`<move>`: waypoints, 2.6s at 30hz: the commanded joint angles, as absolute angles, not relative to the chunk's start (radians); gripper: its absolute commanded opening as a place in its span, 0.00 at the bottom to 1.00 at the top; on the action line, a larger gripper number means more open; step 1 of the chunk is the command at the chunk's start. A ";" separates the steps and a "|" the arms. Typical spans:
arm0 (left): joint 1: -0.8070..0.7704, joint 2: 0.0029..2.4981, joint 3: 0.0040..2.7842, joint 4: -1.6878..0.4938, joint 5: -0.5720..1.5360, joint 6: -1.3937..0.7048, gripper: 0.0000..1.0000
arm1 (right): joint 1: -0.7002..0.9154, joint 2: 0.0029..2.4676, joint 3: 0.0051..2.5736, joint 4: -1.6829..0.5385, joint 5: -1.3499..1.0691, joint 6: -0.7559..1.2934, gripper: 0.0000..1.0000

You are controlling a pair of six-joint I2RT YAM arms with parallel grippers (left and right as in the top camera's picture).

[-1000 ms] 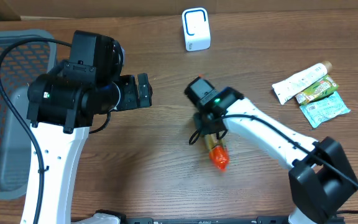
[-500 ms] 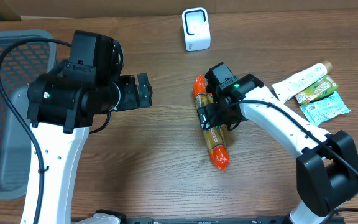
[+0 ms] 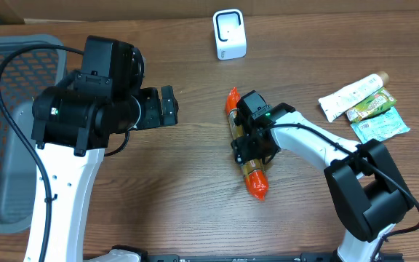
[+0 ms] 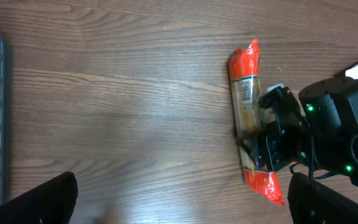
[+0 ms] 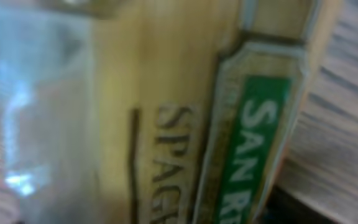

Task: Scan the item barcode
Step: 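Lift the spaghetti pack and carry it toward the scanner, then hold the spaghetti pack in front of the scanner window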

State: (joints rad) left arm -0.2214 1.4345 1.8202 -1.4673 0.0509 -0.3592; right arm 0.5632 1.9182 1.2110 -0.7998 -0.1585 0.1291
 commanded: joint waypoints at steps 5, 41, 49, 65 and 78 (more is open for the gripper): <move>-0.223 1.436 1.835 -1.466 0.048 -0.337 1.00 | 0.493 1.937 1.206 -0.807 -0.318 0.130 0.04; -0.223 1.436 1.835 -1.466 0.048 -0.337 0.99 | 0.234 1.307 1.322 -0.760 -1.150 0.189 0.04; -0.223 1.436 1.835 -1.466 0.048 -0.337 1.00 | 0.236 1.307 1.322 -0.592 -1.214 0.386 0.04; -0.223 1.436 1.835 -1.466 0.048 -0.337 1.00 | 0.382 1.562 1.596 -0.669 -0.695 0.368 0.04; -0.223 1.436 1.835 -1.466 0.048 -0.337 0.99 | 0.505 2.077 2.017 -0.782 0.635 -0.087 0.04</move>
